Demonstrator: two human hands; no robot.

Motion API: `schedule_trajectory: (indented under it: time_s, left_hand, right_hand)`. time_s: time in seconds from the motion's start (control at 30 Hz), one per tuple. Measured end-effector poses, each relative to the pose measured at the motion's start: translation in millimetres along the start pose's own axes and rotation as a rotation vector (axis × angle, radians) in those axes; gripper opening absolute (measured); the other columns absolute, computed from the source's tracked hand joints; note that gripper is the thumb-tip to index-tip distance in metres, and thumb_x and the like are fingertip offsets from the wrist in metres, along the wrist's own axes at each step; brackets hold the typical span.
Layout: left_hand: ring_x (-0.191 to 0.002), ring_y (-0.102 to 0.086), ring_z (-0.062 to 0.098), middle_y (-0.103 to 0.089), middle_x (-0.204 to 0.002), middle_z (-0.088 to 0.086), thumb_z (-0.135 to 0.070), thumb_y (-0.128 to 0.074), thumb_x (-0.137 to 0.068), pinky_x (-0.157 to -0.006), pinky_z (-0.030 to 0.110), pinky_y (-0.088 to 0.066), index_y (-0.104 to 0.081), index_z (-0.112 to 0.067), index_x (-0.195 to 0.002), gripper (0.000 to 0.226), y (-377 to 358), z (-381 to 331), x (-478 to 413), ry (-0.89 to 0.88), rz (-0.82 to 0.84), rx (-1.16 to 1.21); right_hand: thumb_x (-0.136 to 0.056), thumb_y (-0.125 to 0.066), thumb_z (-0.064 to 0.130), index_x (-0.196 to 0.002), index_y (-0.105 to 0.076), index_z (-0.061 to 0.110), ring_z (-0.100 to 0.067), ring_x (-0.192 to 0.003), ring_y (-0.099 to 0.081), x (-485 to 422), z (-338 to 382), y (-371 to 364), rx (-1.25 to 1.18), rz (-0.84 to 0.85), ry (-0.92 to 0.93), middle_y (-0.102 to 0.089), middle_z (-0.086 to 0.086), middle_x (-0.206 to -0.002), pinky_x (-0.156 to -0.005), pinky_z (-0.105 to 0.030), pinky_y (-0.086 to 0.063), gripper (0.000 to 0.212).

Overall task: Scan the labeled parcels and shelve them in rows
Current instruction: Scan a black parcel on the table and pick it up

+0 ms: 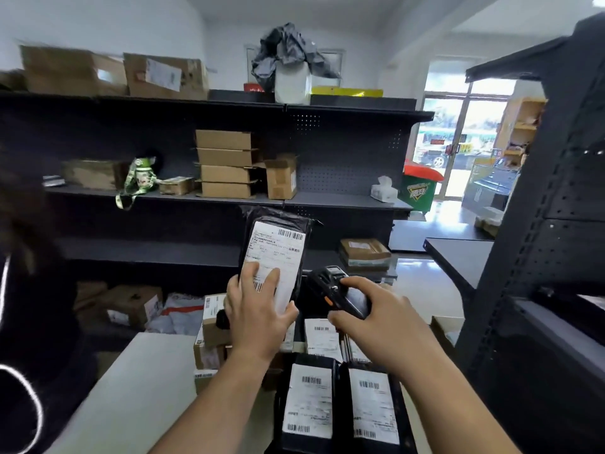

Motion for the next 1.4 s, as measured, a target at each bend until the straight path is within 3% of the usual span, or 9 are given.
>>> schedule_trajectory:
  time_s: [0.27,0.4,0.67,1.03,1.2,1.4]
  left_hand:
    - [-0.127,-0.035,0.036,-0.034,-0.140,0.002,-0.040,-0.081,-0.069,-0.099,0.060,-0.040,-0.061,-0.026,-0.125,0.062,-8,-6,-3,0.049,-0.023,-0.029]
    - [-0.124,-0.037,0.036,-0.037,-0.138,0.004,-0.039,-0.082,-0.067,-0.096,0.058,-0.041,-0.062,-0.024,-0.124,0.062,-10,-5,1,0.051,-0.036,-0.050]
    - [-0.125,-0.035,0.036,-0.038,-0.138,0.005,-0.038,-0.083,-0.068,-0.097,0.059,-0.042,-0.061,-0.024,-0.125,0.063,-9,0,3,0.056,-0.030,-0.080]
    - [-0.127,-0.035,0.034,-0.036,-0.140,0.004,-0.042,-0.082,-0.068,-0.096,0.057,-0.044,-0.058,-0.025,-0.127,0.066,6,-1,18,0.068,-0.030,-0.105]
    - [-0.130,-0.030,0.023,-0.032,-0.140,-0.004,-0.039,-0.082,-0.069,-0.104,0.052,-0.040,-0.057,-0.028,-0.126,0.063,29,-13,42,0.103,-0.023,0.029]
    - [-0.130,-0.029,0.011,-0.029,-0.137,-0.020,-0.034,-0.082,-0.072,-0.102,0.031,-0.037,-0.059,-0.035,-0.124,0.057,64,-84,82,0.055,0.045,0.341]
  right_hand:
    - [-0.082,-0.060,0.057,-0.137,-0.045,0.053,-0.008,-0.098,-0.046,4,6,21,0.032,0.028,0.030,-0.051,0.011,-0.126,-0.076,-0.026,-0.038,0.057]
    - [-0.081,-0.062,0.056,-0.136,-0.046,0.053,-0.007,-0.095,-0.050,10,2,23,0.060,0.056,0.046,-0.050,0.013,-0.122,-0.071,-0.023,-0.041,0.057]
    - [-0.078,-0.063,0.057,-0.134,-0.048,0.053,-0.008,-0.097,-0.057,11,2,22,0.118,0.088,0.094,-0.049,0.013,-0.114,-0.085,-0.032,-0.054,0.058]
    - [-0.081,-0.059,0.057,-0.137,-0.044,0.050,-0.009,-0.103,-0.053,10,-15,14,0.145,0.044,0.138,-0.048,0.015,-0.115,-0.084,-0.028,-0.050,0.058]
    - [-0.082,-0.057,0.058,-0.136,-0.043,0.051,-0.009,-0.110,-0.052,20,-46,4,0.082,-0.060,0.126,-0.047,0.018,-0.126,-0.081,-0.029,-0.049,0.056]
    - [-0.082,-0.064,0.057,-0.138,-0.045,0.049,-0.008,-0.119,-0.050,87,-79,43,-0.027,-0.291,0.084,-0.047,0.018,-0.135,-0.088,-0.032,-0.052,0.060]
Point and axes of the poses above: each hand's wrist, its own x-axis away from the middle knuckle, its own y-axis out of the back of the hand, z = x × y, the point moved 7 cm from there along -x, towards the middle knuckle
